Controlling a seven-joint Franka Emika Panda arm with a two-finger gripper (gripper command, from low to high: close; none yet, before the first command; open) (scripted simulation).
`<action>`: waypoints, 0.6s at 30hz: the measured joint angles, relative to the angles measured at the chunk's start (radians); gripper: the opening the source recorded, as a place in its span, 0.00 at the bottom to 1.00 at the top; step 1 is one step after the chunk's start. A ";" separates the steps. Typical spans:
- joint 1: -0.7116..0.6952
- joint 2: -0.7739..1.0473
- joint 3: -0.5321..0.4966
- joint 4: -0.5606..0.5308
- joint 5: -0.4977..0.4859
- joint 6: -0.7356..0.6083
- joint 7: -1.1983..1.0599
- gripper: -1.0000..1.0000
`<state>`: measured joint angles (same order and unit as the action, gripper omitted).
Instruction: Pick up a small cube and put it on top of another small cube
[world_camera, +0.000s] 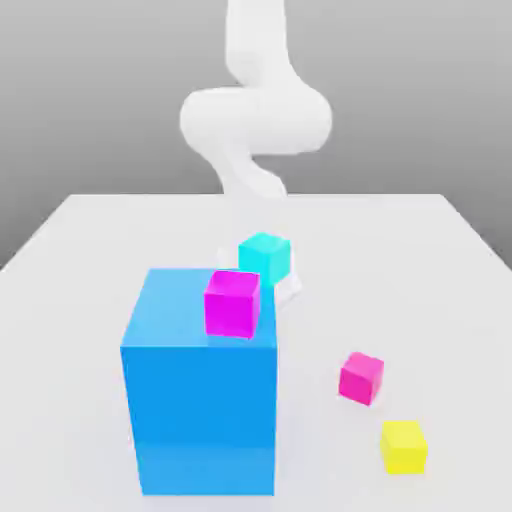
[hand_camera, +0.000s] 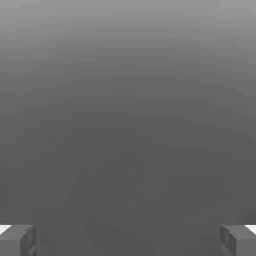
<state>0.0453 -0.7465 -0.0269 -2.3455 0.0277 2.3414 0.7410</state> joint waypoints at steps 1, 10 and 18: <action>0.019 0.024 -0.010 -0.020 0.012 0.018 -0.025 0.50; 0.183 0.230 -0.058 -0.183 0.094 0.165 -0.224 0.50; 0.310 0.411 -0.046 -0.327 0.142 0.297 -0.380 0.50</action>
<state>0.3558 -0.3351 -0.0733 -2.6726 0.1696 2.6386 0.3615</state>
